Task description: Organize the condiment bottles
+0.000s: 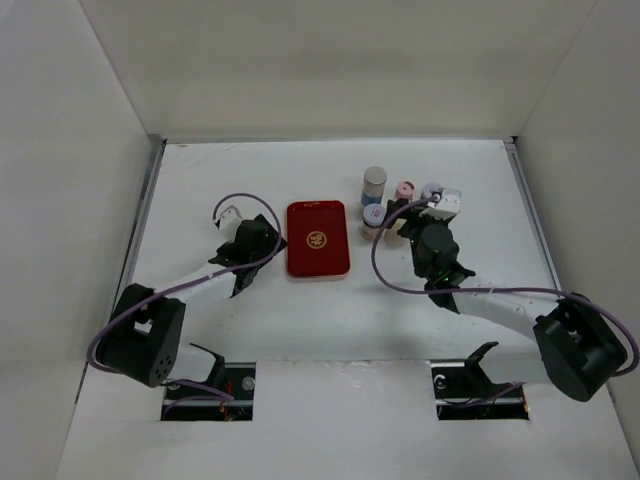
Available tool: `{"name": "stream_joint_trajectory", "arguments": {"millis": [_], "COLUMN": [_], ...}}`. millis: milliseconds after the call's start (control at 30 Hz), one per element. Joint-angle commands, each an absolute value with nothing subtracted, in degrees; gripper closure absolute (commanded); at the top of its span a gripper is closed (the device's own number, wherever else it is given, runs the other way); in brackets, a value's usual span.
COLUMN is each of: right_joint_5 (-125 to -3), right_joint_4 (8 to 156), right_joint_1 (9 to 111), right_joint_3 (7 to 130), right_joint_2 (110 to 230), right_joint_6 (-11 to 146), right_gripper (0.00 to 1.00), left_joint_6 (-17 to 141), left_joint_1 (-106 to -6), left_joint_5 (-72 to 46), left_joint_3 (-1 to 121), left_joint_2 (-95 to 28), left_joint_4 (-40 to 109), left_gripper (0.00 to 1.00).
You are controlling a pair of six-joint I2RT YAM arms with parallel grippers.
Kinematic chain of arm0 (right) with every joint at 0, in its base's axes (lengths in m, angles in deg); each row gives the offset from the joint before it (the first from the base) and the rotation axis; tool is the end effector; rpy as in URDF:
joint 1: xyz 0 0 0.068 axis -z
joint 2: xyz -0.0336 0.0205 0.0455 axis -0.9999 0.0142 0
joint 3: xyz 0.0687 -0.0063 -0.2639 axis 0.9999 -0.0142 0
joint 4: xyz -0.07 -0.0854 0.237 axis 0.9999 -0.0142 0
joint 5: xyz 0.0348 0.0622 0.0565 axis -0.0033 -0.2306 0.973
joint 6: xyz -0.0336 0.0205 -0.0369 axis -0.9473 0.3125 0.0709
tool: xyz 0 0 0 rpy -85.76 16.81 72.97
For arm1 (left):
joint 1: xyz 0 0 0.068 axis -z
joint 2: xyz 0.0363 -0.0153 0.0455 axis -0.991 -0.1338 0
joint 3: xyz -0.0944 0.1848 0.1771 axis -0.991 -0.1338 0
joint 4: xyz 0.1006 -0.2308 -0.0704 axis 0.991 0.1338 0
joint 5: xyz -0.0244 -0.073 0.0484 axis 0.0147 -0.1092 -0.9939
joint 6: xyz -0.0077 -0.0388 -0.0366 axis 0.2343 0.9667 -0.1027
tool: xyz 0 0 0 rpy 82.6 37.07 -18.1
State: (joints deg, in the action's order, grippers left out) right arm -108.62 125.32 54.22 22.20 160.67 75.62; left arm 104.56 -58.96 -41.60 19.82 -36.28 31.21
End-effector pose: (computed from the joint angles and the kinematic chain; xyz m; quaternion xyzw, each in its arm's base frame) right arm 0.2270 0.1328 0.2445 0.1034 0.6986 0.0848 0.7029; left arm 0.2435 -0.0916 0.1651 -0.3086 0.8452 -0.1279 0.4172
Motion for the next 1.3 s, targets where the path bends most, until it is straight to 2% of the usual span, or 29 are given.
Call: {"name": "stream_joint_trajectory", "arguments": {"millis": [0,200,433,467,533,600,700,767,833,933,967,1067,1167,1267], "right_joint_5": [-104.63,-104.71,-97.96,-97.51,-98.81,-102.50,-107.94,-112.17,-113.24,-109.48,-108.41,-106.82,-103.59,-98.84], "right_joint_4": [127.23,125.30,123.46,121.36,114.78,108.36,96.16,86.58,76.39,64.51,62.13,62.44,65.09,64.91], "right_joint_1": [50.83,45.20,38.97,37.91,36.33,35.44,34.48,33.86,34.38,39.20,40.35,43.95,48.26,50.73], "right_joint_3": [26.93,31.77,34.23,34.93,36.78,38.10,40.73,43.45,46.88,52.58,54.61,57.78,60.15,63.14], "right_joint_2": [163.27,169.43,167.42,166.46,164.17,162.50,159.78,158.37,158.45,163.00,165.11,170.04,174.08,177.16], "right_joint_6": [75.03,70.12,70.64,70.90,72.99,76.33,80.55,84.76,89.77,91.73,90.77,84.63,79.87,78.46], "right_gripper": [0.00,0.00,0.00,0.08,0.41,0.62,0.81,0.85,0.84,0.74,0.70,0.43,0.29,0.21], "left_joint_6": [103.67,103.67,102.79,102.70,101.65,100.68,99.80,99.63,99.36,99.10,98.84,97.96,97.87,97.95], "left_joint_1": [-57.49,-57.05,-56.43,-56.86,-57.66,-58.36,-58.89,-58.89,-58.98,-58.02,-57.49,-58.53,-60.82,-63.72], "left_joint_5": [-43.87,-45.98,-48.18,-48.00,-48.00,-47.74,-46.60,-46.16,-46.51,-47.99,-49.48,-50.55,-48.80,-48.09], "left_joint_3": [23.59,25.53,20.19,19.22,17.98,17.01,14.65,12.54,11.13,11.12,10.69,8.49,7.43,7.17], "left_joint_2": [-33.46,-29.07,-24.15,-23.79,-23.96,-24.92,-25.81,-25.11,-24.23,-23.44,-24.04,-26.77,-28.35,-30.90], "left_joint_4": [33.64,37.43,31.47,29.89,26.37,21.89,12.41,6.52,2.81,1.58,1.14,-0.80,-2.29,-3.61], "left_gripper": [0.00,0.00,0.00,0.00,0.00,0.00,0.00,0.00,0.00,0.00,0.00,0.00,0.00,0.00]}}
